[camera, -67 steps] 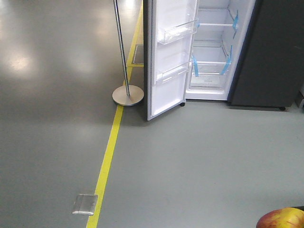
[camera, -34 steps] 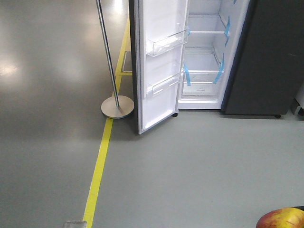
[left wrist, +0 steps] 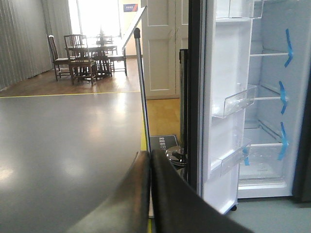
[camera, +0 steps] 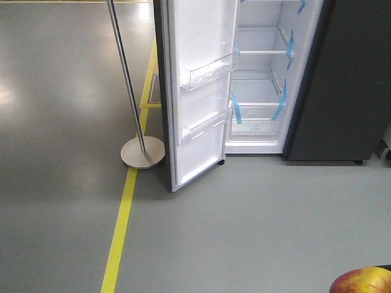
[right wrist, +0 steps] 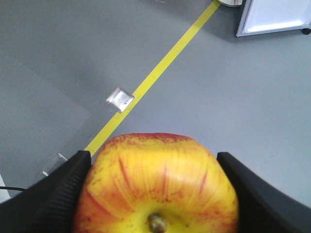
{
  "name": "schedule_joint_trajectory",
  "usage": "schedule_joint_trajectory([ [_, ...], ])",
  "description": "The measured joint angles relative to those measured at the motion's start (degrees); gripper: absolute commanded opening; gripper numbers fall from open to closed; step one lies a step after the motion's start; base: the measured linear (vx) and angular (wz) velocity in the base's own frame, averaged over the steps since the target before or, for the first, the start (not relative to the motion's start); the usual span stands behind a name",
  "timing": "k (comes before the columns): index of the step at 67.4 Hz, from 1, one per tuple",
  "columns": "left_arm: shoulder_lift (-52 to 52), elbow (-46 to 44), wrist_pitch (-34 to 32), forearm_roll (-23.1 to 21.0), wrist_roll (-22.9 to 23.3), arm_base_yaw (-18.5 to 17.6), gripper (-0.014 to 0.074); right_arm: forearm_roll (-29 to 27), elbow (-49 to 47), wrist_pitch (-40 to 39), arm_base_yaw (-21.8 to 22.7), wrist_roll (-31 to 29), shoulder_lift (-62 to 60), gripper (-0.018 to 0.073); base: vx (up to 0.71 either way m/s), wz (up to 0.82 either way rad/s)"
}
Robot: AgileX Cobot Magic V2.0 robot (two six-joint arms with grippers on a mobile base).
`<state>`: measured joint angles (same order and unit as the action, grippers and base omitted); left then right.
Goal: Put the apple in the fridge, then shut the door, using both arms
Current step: 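Keep holding the apple and drive up to the open fridge door, then approach the upper clear door bin with the apple held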
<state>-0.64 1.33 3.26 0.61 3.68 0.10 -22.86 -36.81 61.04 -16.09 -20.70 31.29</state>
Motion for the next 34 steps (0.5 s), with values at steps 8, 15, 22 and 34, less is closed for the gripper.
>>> schedule_joint_trajectory([
  [8,0.0,0.0,0.0,0.0,0.0,0.0,-0.0006,0.0,0.0,0.0,0.0,0.0,0.0,0.015,0.21,-0.05],
  [15,0.0,0.0,0.0,0.0,0.0,0.0,-0.0006,0.0,0.0,0.0,0.0,0.0,0.0,0.015,0.2,-0.05],
  [22,0.0,0.0,0.0,0.0,0.0,0.0,-0.0006,0.0,0.0,0.0,0.0,0.0,0.0,0.015,0.2,-0.06],
  [34,0.0,0.0,0.0,0.0,0.0,0.0,-0.0006,0.0,0.0,-0.1,0.0,0.0,0.0,0.015,0.2,-0.06],
])
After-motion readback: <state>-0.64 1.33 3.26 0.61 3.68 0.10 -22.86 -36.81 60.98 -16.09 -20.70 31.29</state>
